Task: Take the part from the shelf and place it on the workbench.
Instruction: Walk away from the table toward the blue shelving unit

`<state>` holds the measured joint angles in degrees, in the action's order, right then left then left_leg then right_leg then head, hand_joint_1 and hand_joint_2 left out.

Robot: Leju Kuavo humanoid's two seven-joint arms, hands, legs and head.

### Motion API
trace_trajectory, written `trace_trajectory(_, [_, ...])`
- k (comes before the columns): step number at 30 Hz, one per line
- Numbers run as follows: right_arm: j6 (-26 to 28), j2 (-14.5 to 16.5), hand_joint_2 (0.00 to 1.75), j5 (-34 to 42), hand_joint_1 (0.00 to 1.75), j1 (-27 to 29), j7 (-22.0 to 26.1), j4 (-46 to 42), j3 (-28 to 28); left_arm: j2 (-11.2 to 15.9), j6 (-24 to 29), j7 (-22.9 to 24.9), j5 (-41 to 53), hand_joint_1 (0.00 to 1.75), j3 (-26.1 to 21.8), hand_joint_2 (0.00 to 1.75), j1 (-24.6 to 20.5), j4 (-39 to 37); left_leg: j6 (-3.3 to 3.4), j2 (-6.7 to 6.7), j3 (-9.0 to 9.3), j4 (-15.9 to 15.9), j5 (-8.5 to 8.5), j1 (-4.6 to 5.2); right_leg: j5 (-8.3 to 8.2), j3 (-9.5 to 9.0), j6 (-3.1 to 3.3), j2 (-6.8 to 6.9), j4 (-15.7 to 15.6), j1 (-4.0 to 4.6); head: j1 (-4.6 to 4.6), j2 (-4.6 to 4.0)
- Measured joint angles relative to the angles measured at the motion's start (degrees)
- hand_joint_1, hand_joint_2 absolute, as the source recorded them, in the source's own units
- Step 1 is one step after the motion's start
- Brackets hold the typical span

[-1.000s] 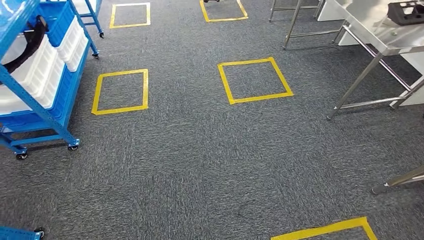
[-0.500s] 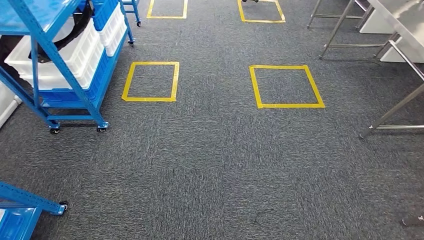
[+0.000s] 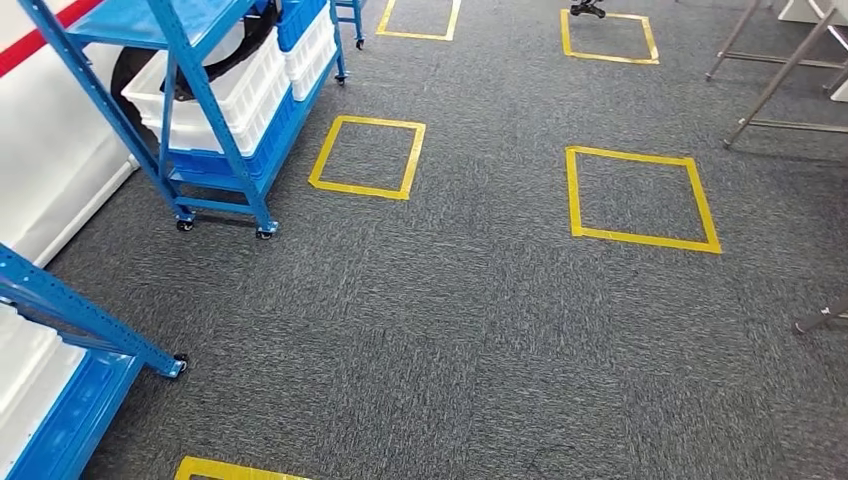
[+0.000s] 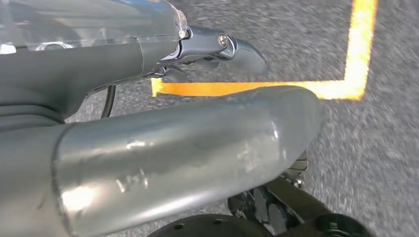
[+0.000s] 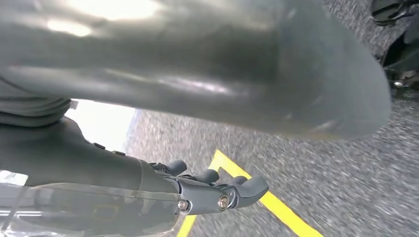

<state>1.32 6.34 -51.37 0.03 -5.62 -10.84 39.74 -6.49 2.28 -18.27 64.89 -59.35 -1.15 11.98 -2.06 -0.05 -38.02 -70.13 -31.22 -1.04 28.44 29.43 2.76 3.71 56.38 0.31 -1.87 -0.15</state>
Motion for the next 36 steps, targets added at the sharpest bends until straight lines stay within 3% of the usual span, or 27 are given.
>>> trace_trajectory(1, [0.0,-0.1,0.0,0.0,0.0,0.0,-0.1,0.0,0.1,0.1,0.0,0.0,0.1,0.0,-0.2,0.0,0.0,0.0,-0.15,0.98,2.31,3.8,1.59,-0.09,0.3,0.04,-0.3,0.71,0.5,-0.13,-0.01,0.0])
trace_trajectory(3, [0.0,-0.2,0.0,-0.1,0.0,-0.1,-0.2,0.0,0.3,0.2,0.0,0.0,0.4,0.0,-0.4,0.0,-0.1,0.0,0.25,2.94,5.67,9.6,3.48,0.0,1.1,0.11,-1.06,1.95,1.5,-0.12,-0.01,0.0])
trace_trajectory(4, [0.0,-0.2,0.0,-0.2,0.0,-0.1,-0.3,0.0,0.5,0.2,0.0,0.0,0.5,0.0,-0.5,0.0,-0.1,0.0,0.68,3.39,6.26,10.8,3.7,0.12,1.39,0.07,-1.44,2.46,1.8,-0.08,-0.01,0.0])
trace_trajectory(6, [-0.1,-0.2,0.0,-0.2,0.0,-0.5,-0.3,0.0,0.6,0.2,0.0,-0.1,0.6,0.0,-0.5,0.0,0.0,0.0,1.62,2.54,5.99,10.9,3.84,0.31,1.57,-0.15,-2.04,3.35,1.9,-0.09,0.0,0.0])
trace_trajectory(7, [-0.1,-0.2,0.0,-0.3,0.0,-0.6,-0.4,0.0,0.7,0.2,0.1,-0.1,0.6,0.0,-0.6,0.0,0.1,0.0,2.02,2.05,5.99,11.1,4.07,0.25,1.75,-0.25,-2.4,3.03,2.1,-0.24,0.0,0.0])
trace_trajectory(9, [-0.1,0.0,0.0,-0.5,0.0,-0.7,-0.3,0.0,0.8,0.2,0.1,-0.1,0.8,0.0,-0.7,0.0,0.1,0.0,2.81,1.06,5.97,11.6,4.65,0.04,3.83,0.62,-3.04,0.37,4.3,-0.59,0.0,0.0])
trace_trajectory(11, [-0.1,0.4,0.0,-0.7,0.0,-0.6,-0.3,0.0,1.0,0.3,0.1,-0.2,1.0,0.0,-0.8,0.0,0.0,0.0,3.26,-0.03,5.61,11.8,5.05,0.01,7.81,3.5,-3.4,-2.6,10.7,-0.93,0.0,0.0])
trace_trajectory(12, [-0.1,0.6,0.0,-0.8,0.0,-0.5,-0.3,0.0,1.1,0.3,0.2,-0.2,1.1,0.0,-0.9,0.0,-0.1,0.0,3.32,-0.66,5.4,11.8,5.18,0.05,9.36,5.15,-3.46,-3.09,14.2,-1.03,0.0,0.0])
trace_trajectory(13, [-0.1,0.7,0.0,-0.9,0.0,-0.4,-0.3,0.0,1.1,0.4,0.2,-0.2,1.2,0.0,-1.0,0.0,-0.1,0.0,3.3,-1.4,5.25,11.7,5.27,0.09,9.91,6.28,-3.48,-3.32,16.5,-1.12,0.0,0.0])
trace_trajectory(14, [-0.1,0.8,0.0,-1.0,0.0,-0.4,-0.3,0.0,1.2,0.5,0.2,-0.3,1.2,0.0,-1.1,0.0,0.0,0.0,3.22,-2.14,5.18,11.7,5.35,0.11,9.33,6.55,-3.47,-3.42,17.0,-1.2,0.0,0.0])
trace_trajectory(15, [-0.1,0.8,0.0,-1.0,0.0,-0.4,-0.2,0.0,1.2,0.5,0.2,-0.3,1.3,0.0,-1.2,0.0,0.0,0.0,3.1,-2.91,5.18,11.7,5.43,0.1,7.68,5.81,-3.41,-3.58,15.3,-1.3,0.0,0.0])
trace_trajectory(16, [-0.1,0.8,0.0,-1.0,0.0,-0.4,-0.2,0.0,1.2,0.6,0.2,-0.3,1.3,0.0,-1.3,0.0,0.0,0.0,2.97,-3.66,5.22,11.7,5.49,0.09,5.46,4.31,-3.33,-4.14,12.1,-1.44,0.0,0.0])
trace_trajectory(18, [-0.1,0.8,0.0,-1.0,0.0,-0.3,-0.2,0.0,1.3,0.6,0.3,-0.3,1.4,0.0,-1.6,0.0,-0.1,0.0,2.46,-5.04,5.05,11.6,5.7,0.09,2.34,1.29,-3.1,-6.92,5.1,-1.68,0.0,0.0])
trace_trajectory(20, [-0.2,0.8,0.0,-1.1,0.0,-0.3,-0.1,0.0,1.5,0.6,0.3,-0.4,1.6,0.0,-1.8,0.0,-0.1,0.0,1.62,-6.28,4.59,11.7,6.07,-0.05,1.67,0.34,-2.79,-8.44,2.3,-1.5,-0.01,0.0])
trace_trajectory(22, [-0.3,0.8,0.0,-1.2,0.0,-0.5,0.0,0.0,1.7,0.6,0.5,-0.4,1.7,0.0,-2.0,0.0,0.1,0.0,0.74,-7.08,4.19,11.9,6.44,-0.27,1.2,0.31,-2.05,-7.09,1.8,-1.25,-0.01,0.0])
trace_trajectory(24, [-0.4,0.8,0.0,-1.2,0.0,-0.5,0.0,0.0,1.8,0.7,0.6,-0.4,1.7,0.0,-2.0,0.0,0.3,0.0,0.38,-4.98,3.16,10.1,5.08,-0.21,0.64,0.16,-1.07,-5.52,1.1,-1.2,-0.01,0.0])
trace_trajectory(26, [-0.5,0.6,0.0,-1.4,0.0,-0.2,-0.1,0.0,2.0,0.7,0.7,-0.4,1.9,0.0,-2.0,0.0,0.1,0.0,0.44,-1.86,0.47,3.9,1.27,-0.07,0.43,0.22,-0.46,-3.72,0.8,-0.86,-0.01,0.0])
trace_trajectory(28, [-0.9,0.2,0.0,-1.5,0.0,0.0,-0.2,0.1,2.1,0.7,0.8,-0.3,2.2,0.0,-2.0,0.0,0.0,0.0,0.43,-0.93,-2.04,-2.6,-1.7,-0.06,0.5,0.39,-0.21,-1.82,0.9,-0.41,-0.01,0.0])
trace_trajectory(29, [-1.0,-0.1,0.0,-1.6,0.0,0.0,-0.2,0.1,2.1,0.7,0.8,-0.3,2.4,0.0,-2.0,0.0,0.1,0.0,0.44,-0.73,-2.05,-3.6,-1.78,-0.06,0.53,0.45,-0.15,-0.96,1.0,-0.25,-0.01,0.0])
trace_trajectory(30, [-1.1,-0.4,0.0,-1.6,0.0,-0.1,-0.2,0.2,2.1,0.7,0.8,-0.3,2.4,0.0,-2.0,0.0,0.2,0.0,0.52,-0.47,-0.94,-2.3,-0.9,-0.05,0.58,0.47,-0.11,-0.19,1.1,-0.14,-0.01,0.0])
trace_trajectory(31, [-1.1,-0.5,0.0,-1.7,0.0,-0.2,-0.2,0.2,2.1,0.8,0.8,-0.2,2.5,0.0,-2.0,0.0,0.3,0.0,0.68,0.14,1.19,0.9,0.62,0.0,0.65,0.45,-0.1,0.52,1.2,-0.05,-0.01,0.0])
trace_trajectory(33, [-1.1,-0.7,0.0,-1.7,0.0,-0.3,-0.3,0.3,2.1,0.8,0.8,-0.2,2.5,0.0,-2.0,0.0,0.2,0.1,1.27,2.67,5.63,8.4,2.89,0.4,0.91,0.38,-0.32,1.84,1.5,0.18,0.0,0.0])
trace_trajectory(35, [-1.1,-0.8,0.0,-1.7,0.0,-0.4,-0.3,0.4,2.1,0.9,0.9,-0.2,2.5,0.0,-2.0,0.0,0.1,0.1,1.84,3.89,7.23,11.7,3.42,0.88,1.12,0.31,-0.76,2.96,1.8,0.32,0.0,0.0])
trace_trajectory(36, [-1.1,-0.8,0.0,-1.7,0.0,-0.5,-0.3,0.4,2.2,1.0,0.9,-0.2,2.5,0.0,-2.0,0.0,0.2,0.1,2.03,3.28,7.1,11.8,3.59,1.01,1.14,0.26,-1.0,3.44,1.8,0.33,0.0,0.0])
